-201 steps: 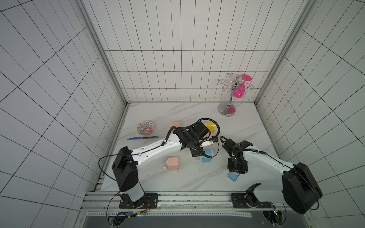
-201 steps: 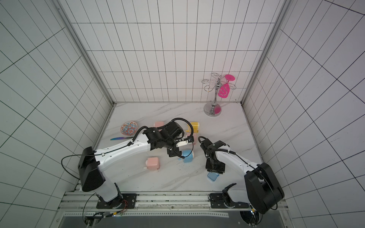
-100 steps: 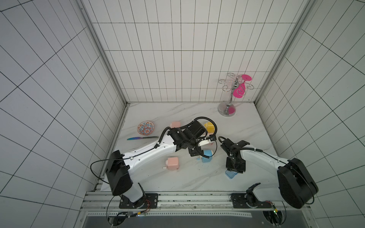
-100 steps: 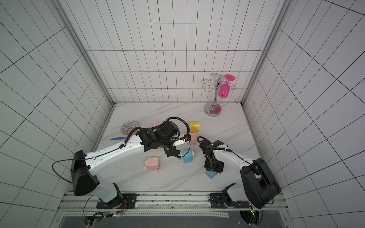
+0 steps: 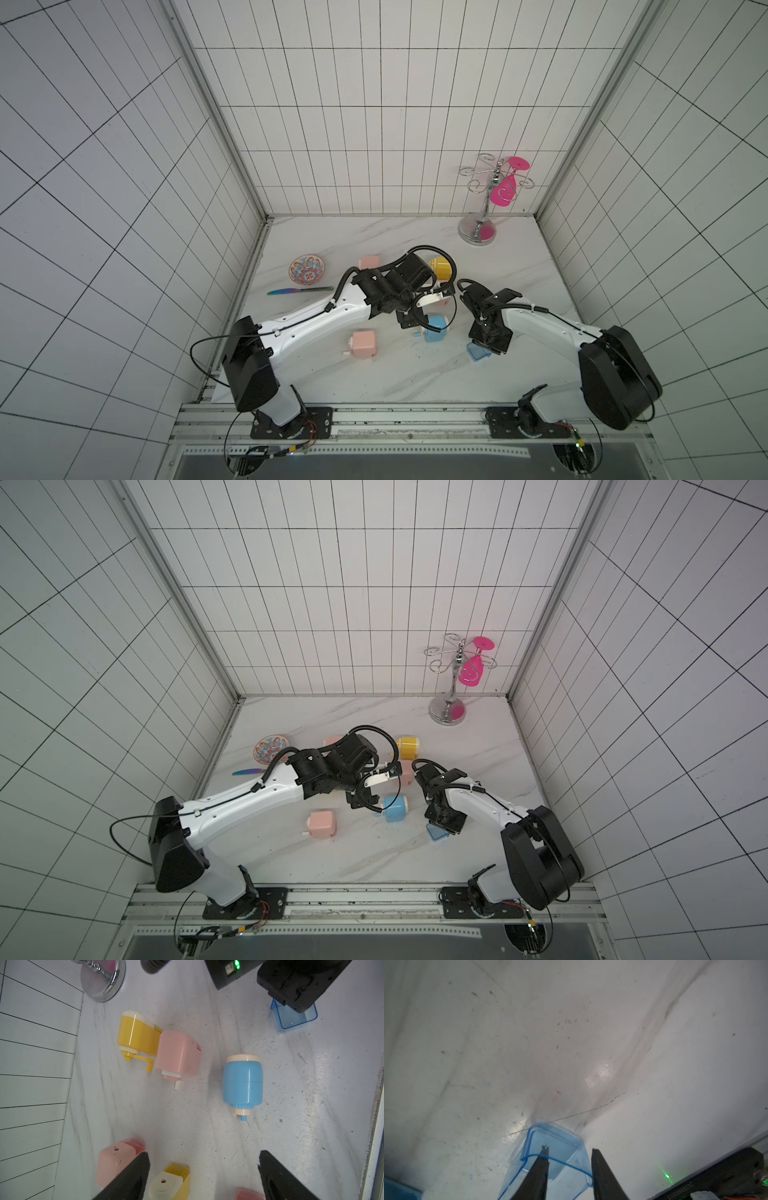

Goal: Put the tray back into the pencil sharpener
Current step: Move the container to the center of the board, then close the container of the pencil sharpener.

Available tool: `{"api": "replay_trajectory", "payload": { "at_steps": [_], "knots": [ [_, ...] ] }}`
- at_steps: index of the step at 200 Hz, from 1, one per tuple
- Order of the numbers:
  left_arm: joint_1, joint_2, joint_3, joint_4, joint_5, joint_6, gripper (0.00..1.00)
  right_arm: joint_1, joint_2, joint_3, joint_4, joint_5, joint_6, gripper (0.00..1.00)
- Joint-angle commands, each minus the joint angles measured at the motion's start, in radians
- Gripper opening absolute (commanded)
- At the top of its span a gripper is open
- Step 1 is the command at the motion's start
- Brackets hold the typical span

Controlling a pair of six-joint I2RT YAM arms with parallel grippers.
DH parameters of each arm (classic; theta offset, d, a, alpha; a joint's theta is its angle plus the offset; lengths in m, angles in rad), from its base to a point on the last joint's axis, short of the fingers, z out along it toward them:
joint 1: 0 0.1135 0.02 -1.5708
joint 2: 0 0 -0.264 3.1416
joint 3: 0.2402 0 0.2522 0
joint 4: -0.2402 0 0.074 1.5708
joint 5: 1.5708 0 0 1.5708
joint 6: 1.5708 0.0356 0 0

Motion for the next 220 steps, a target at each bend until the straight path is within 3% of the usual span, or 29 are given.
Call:
{"api": "replay_trajectory", "payload": {
  "at_steps": [1, 37, 66, 165, 220],
  "knots": [
    [0.004, 0.003, -0.008, 0.025, 0.000, 0.003, 0.86, 0.004, -0.019, 0.047, -0.008, 0.030, 0.063, 0.37],
    [0.004, 0.003, -0.010, 0.027, 0.012, 0.001, 0.85, -0.013, -0.043, 0.085, -0.028, -0.018, -0.151, 0.35],
    [0.004, 0.007, -0.008, 0.028, 0.015, 0.003, 0.86, -0.026, -0.017, 0.088, -0.083, -0.050, -0.246, 0.33],
    [0.004, 0.024, 0.001, 0.023, 0.016, 0.001, 0.86, -0.056, 0.067, 0.078, -0.058, -0.046, -0.337, 0.31],
    [0.004, 0.030, 0.001, 0.025, 0.016, 0.003, 0.85, -0.066, 0.073, 0.072, -0.026, -0.049, -0.369, 0.17]
  ]
}}
